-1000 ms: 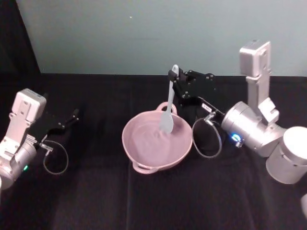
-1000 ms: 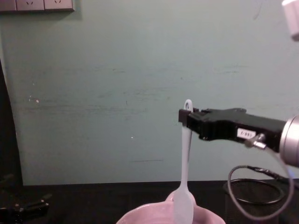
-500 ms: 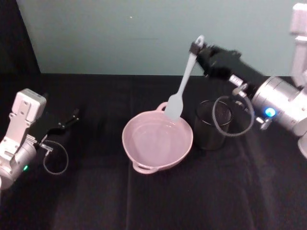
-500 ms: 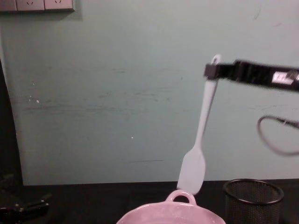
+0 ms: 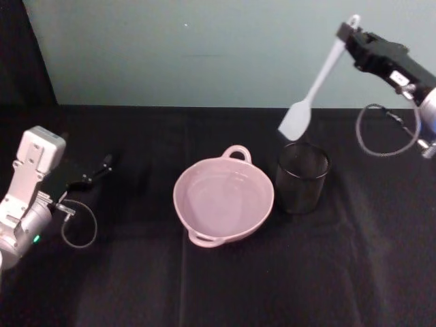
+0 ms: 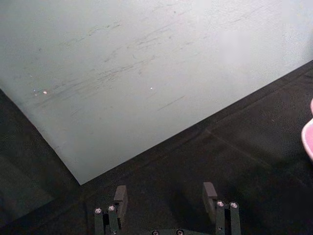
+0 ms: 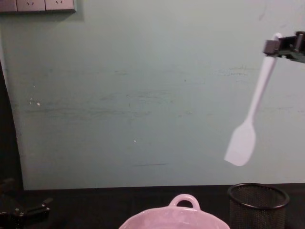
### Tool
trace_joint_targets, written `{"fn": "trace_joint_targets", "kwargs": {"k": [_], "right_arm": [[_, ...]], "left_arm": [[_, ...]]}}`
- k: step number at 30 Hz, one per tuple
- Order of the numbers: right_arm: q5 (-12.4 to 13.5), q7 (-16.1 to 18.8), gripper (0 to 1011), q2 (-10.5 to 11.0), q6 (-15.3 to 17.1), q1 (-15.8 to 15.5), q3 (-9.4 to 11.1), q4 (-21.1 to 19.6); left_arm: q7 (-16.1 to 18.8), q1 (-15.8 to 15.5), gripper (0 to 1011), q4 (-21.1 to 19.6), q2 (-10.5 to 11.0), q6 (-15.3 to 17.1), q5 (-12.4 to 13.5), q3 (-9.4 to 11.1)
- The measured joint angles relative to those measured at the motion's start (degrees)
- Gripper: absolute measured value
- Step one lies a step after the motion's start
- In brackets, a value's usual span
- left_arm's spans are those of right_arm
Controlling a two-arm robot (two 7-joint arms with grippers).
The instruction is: Use the one hand to pick up the spoon and stir the clear water in the bowl.
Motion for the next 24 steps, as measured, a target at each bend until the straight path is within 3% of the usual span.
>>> {"fn": "trace_joint_targets", "kwargs": {"k": [9,24], "right_arm": [[1.14,-1.16,116,2.01,-0.66,-1.0,1.07,2.72],[2.88,-0.92,116,2.17,-0.85,-0.93,-2.89,7.95]], "left_arm": [[0.0,0.0,1011,0.0,0.0,0.0,0.0,0.0],[0.0,0.0,1011,0.0,0.0,0.0,0.0,0.0]]}}
